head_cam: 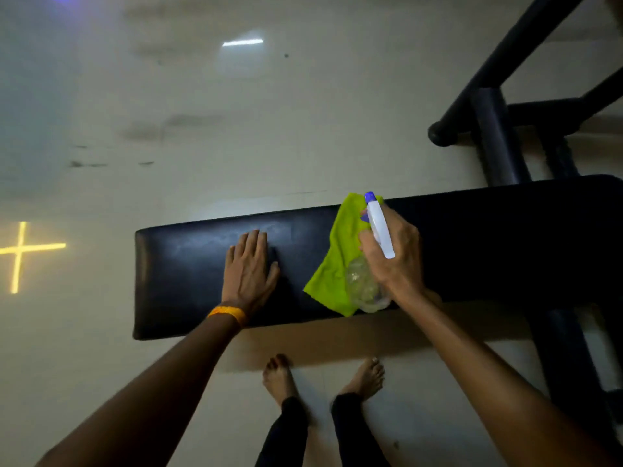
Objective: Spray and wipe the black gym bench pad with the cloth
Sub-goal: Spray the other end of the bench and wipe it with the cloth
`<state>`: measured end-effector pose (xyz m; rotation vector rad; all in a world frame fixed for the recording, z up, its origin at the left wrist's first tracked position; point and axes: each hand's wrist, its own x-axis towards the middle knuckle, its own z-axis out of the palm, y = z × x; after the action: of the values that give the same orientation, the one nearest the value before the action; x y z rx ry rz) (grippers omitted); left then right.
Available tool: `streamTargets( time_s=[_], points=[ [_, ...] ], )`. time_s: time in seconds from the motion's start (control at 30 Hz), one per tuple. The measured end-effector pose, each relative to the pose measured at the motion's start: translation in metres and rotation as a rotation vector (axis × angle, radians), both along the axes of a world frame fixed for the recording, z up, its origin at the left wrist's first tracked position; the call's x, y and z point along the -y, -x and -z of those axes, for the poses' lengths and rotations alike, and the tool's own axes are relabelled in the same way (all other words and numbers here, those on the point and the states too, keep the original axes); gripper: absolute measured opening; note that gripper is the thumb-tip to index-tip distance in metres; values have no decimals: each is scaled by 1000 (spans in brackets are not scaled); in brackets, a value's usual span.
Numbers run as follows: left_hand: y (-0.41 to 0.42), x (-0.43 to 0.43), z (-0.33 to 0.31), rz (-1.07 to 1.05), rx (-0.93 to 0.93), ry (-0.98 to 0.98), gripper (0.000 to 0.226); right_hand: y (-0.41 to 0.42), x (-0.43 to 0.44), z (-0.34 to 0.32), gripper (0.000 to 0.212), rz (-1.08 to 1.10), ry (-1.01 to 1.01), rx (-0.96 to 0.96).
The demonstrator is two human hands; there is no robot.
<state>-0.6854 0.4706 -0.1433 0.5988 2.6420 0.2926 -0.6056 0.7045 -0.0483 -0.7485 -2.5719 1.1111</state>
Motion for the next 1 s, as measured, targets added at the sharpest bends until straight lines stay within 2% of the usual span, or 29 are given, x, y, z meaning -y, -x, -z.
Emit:
streamTargets(
  time_s=[0.13, 0.3, 0.47, 0.57, 0.67, 0.73, 0.8, 0.9, 1.0],
  points=[
    [9, 48, -2, -81, 2, 28, 66, 50, 61, 0, 24, -72, 104, -84],
    [9, 84, 5, -137, 25, 34, 69, 89, 121, 8, 27, -151, 57, -143],
    [3, 106, 15, -116, 28, 50, 68, 91, 156, 30, 31, -264, 24, -117],
    [-2, 114, 22, -94, 29, 54, 65, 87, 160, 35, 43, -299, 10, -113],
    [-7, 117, 31, -55, -48, 32, 54, 83, 148, 35, 74, -373, 136, -2],
    [-9, 116, 32, -12, -138, -31, 42, 73, 131, 37, 89, -461, 152, 51],
    [-15, 109, 26, 40, -182, -121, 31, 59, 106, 44, 84, -512, 92, 102],
    [-30, 91, 17, 121, -141, -193, 26, 44, 57, 65, 60, -493, -52, 202],
    [-49, 54, 18, 199, -53, -274, 30, 44, 11, 85, 64, -552, -268, 419]
  ],
)
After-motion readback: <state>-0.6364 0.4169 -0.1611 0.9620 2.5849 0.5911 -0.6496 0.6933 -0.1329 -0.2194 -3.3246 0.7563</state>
